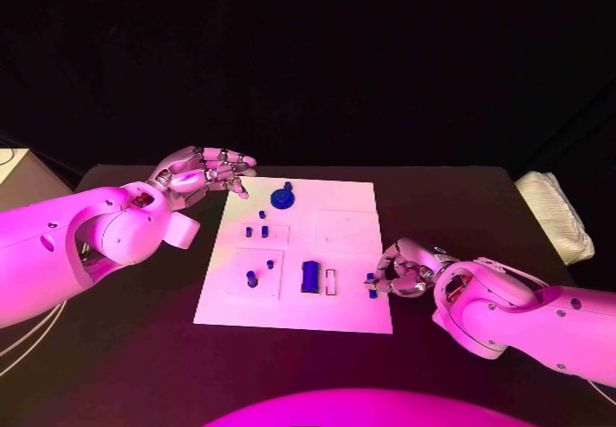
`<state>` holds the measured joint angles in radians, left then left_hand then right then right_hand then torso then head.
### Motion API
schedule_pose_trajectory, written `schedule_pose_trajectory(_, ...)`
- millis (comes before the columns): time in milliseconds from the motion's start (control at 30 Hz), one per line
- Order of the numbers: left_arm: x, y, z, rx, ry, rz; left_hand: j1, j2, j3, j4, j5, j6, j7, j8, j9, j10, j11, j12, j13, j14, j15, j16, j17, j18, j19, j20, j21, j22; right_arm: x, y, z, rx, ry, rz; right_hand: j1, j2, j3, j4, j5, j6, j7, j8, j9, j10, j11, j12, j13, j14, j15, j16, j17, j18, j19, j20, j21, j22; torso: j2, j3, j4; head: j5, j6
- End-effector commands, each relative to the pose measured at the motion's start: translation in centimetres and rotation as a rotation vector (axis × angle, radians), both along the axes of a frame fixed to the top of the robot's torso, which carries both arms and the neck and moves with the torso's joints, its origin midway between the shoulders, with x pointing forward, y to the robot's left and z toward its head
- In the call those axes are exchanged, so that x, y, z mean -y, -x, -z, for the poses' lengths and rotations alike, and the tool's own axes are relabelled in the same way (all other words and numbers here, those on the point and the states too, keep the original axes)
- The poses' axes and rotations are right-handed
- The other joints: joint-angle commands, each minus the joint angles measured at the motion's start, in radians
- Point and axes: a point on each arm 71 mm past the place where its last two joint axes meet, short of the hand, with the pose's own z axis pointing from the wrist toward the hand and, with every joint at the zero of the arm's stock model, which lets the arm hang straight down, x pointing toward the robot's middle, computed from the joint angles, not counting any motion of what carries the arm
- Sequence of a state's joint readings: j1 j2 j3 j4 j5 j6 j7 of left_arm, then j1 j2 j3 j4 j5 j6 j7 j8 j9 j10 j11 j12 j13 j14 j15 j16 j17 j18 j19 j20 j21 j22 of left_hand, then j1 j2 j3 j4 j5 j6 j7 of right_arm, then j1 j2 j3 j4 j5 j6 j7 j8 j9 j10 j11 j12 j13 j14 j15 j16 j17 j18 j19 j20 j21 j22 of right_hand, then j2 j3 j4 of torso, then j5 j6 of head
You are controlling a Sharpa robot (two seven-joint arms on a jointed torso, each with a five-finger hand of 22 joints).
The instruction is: Assemble the parts on the task board
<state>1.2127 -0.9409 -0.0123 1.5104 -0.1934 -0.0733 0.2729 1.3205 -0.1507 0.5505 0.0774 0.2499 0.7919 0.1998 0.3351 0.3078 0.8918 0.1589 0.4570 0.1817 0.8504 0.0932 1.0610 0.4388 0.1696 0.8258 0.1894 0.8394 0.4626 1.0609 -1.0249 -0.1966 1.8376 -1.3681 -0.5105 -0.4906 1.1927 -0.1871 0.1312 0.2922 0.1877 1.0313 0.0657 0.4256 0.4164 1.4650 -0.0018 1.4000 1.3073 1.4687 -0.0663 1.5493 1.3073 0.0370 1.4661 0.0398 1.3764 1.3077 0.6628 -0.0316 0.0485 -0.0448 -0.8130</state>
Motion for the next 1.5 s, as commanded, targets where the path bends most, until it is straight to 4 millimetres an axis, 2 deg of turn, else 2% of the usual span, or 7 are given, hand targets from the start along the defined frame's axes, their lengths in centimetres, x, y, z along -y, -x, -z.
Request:
schedule_pose_trajectory(33,0.1,0.1,-0.1,0.007,0.014,0.008,-0.006,-0.002,0.000,0.006,0.004,-0.007,0.024,0.006,-0.001,-0.007,0.000,0.004,-0.002,-0.006,0.002,0.005,-0.001,0.014,0.004,0.000,-0.003,-0.001,-0.1,0.0,0.3,-0.001,0.070,-0.013,-0.007,0.008,-0.014,0.000,-0.006,0.010,-0.001,0.009,0.002,0.028,-0.007,0.000,0.176,0.093,-0.007,-0.001,0.226,0.002,0.063,-0.008,0.004,0.179,0.001,0.0004,-0.0016,0.001,-0.003)
schedule_pose_trajectory(333,0.1,0.2,-0.1,0.002,0.013,0.012,-0.006,-0.002,0.001,0.007,0.004,-0.007,0.024,0.007,-0.001,-0.008,0.000,0.006,-0.002,-0.007,0.002,0.006,-0.002,0.014,0.005,0.000,-0.006,-0.003,-0.7,0.2,1.2,-0.026,0.111,-0.032,-0.004,0.014,-0.033,-0.002,-0.012,0.013,-0.004,0.016,0.004,0.031,-0.010,0.006,0.179,0.093,-0.010,0.000,0.228,0.001,0.064,-0.010,0.008,0.181,0.001,0.0001,0.0008,0.003,-0.011)
schedule_pose_trajectory(567,0.0,0.2,-0.1,0.001,0.012,0.012,-0.006,-0.002,0.001,0.009,0.004,-0.008,0.024,0.008,-0.001,-0.008,0.000,0.006,-0.002,-0.007,0.002,0.006,-0.002,0.014,0.006,0.000,-0.007,-0.003,-0.9,0.2,1.7,-0.042,0.154,-0.053,0.080,0.017,-0.039,-0.013,-0.003,0.008,-0.007,0.024,0.005,0.033,-0.013,0.008,0.181,0.094,-0.013,0.001,0.231,0.001,0.066,-0.014,0.010,0.184,0.000,0.0006,0.0008,0.007,-0.022)
schedule_pose_trajectory(633,0.0,0.2,-0.1,0.000,0.012,0.011,-0.006,-0.002,0.001,0.009,0.004,-0.008,0.024,0.008,-0.001,-0.008,0.000,0.006,-0.002,-0.007,0.002,0.006,-0.002,0.014,0.006,0.000,-0.007,-0.003,-1.0,0.2,1.8,-0.042,0.161,-0.059,0.150,0.019,-0.004,-0.030,0.005,0.003,-0.009,0.021,0.000,0.029,-0.016,0.000,0.178,0.094,-0.016,0.001,0.230,0.001,0.066,-0.016,0.009,0.184,0.000,0.0010,0.0001,0.008,-0.024)
schedule_pose_trajectory(833,0.0,0.2,-0.1,0.001,0.012,0.011,-0.006,-0.002,0.001,0.009,0.004,-0.008,0.024,0.008,-0.001,-0.008,0.000,0.006,-0.002,-0.007,0.002,0.006,-0.002,0.014,0.006,0.000,-0.007,-0.003,-1.3,0.3,1.9,-0.036,0.176,-0.074,0.230,-0.014,0.089,-0.040,0.077,0.012,-0.008,0.011,-0.017,0.027,-0.015,-0.003,0.178,0.095,-0.015,0.002,0.233,0.000,0.066,-0.017,0.010,0.186,-0.003,0.0000,-0.0010,0.007,-0.023)
schedule_pose_trajectory(1300,0.0,0.2,-0.1,0.000,0.011,0.011,-0.006,-0.002,0.001,0.009,0.004,-0.008,0.024,0.008,-0.001,-0.008,0.000,0.006,-0.002,-0.007,0.002,0.006,-0.002,0.014,0.006,0.000,-0.007,-0.003,-1.7,0.2,1.9,-0.023,0.195,-0.091,0.219,-0.046,0.159,-0.027,0.115,0.017,-0.006,0.005,-0.027,0.024,-0.013,-0.011,0.175,0.094,-0.014,0.002,0.233,0.000,0.066,-0.016,0.006,0.186,-0.002,-0.0005,-0.0007,0.003,-0.021)
schedule_pose_trajectory(1500,0.0,0.2,-0.1,0.000,0.011,0.011,-0.006,-0.002,0.001,0.009,0.004,-0.008,0.024,0.008,-0.001,-0.008,0.000,0.006,-0.002,-0.007,0.002,0.006,-0.002,0.014,0.006,0.000,-0.007,-0.003,-2.1,0.3,1.4,0.015,0.140,-0.071,0.207,-0.060,0.245,-0.035,0.214,0.031,-0.013,0.017,-0.025,0.041,-0.020,0.019,0.191,0.099,-0.019,0.012,0.249,-0.005,0.073,-0.019,0.035,0.200,-0.002,-0.0002,-0.0007,0.005,-0.021)
